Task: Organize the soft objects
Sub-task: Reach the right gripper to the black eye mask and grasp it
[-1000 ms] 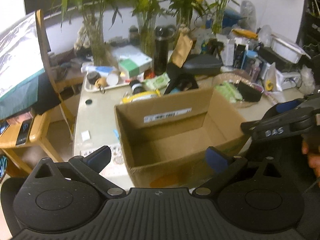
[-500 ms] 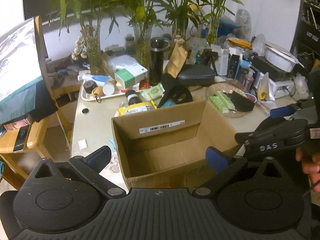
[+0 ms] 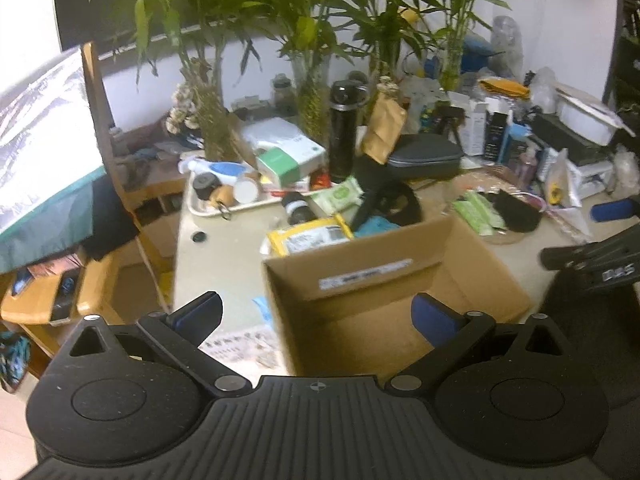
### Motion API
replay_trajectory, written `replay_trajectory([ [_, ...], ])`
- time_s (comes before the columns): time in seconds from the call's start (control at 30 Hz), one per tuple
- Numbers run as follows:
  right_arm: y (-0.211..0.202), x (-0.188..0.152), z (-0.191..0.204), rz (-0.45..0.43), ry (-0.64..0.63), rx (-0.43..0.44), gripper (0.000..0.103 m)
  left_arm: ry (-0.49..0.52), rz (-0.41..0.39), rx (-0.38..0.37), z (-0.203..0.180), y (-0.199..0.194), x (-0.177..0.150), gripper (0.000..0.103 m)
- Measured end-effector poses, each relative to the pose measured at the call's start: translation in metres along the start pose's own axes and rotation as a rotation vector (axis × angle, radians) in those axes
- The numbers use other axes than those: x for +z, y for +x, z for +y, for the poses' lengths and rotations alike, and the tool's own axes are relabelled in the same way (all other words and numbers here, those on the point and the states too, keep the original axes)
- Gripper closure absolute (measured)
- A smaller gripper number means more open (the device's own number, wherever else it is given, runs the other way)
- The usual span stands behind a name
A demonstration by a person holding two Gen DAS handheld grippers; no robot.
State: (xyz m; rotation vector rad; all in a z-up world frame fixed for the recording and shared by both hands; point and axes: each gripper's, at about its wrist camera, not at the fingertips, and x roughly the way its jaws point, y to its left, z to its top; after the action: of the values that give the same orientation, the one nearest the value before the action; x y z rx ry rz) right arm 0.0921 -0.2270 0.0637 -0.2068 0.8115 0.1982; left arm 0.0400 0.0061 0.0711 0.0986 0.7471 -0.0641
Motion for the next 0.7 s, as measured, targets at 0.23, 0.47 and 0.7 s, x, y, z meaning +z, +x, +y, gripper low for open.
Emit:
replay_trajectory([
  [0.23, 0.014, 0.012, -0.016, -0.015, 0.020, 0.060, 0.000, -0.045, -0.028, 0.017, 0.022, 0.007, 0.009, 0.000],
  [0.47, 0.035, 0.020, -0.026, 0.009, 0.025, 0.084, 0.000, -0.023, -0.042, -0.005, 0.035, 0.019, 0.017, 0.000],
  [0.7, 0.054, 0.028, -0.036, 0.000, 0.040, 0.146, 0.000, -0.028, -0.042, -0.006, 0.046, 0.044, 0.021, 0.000],
])
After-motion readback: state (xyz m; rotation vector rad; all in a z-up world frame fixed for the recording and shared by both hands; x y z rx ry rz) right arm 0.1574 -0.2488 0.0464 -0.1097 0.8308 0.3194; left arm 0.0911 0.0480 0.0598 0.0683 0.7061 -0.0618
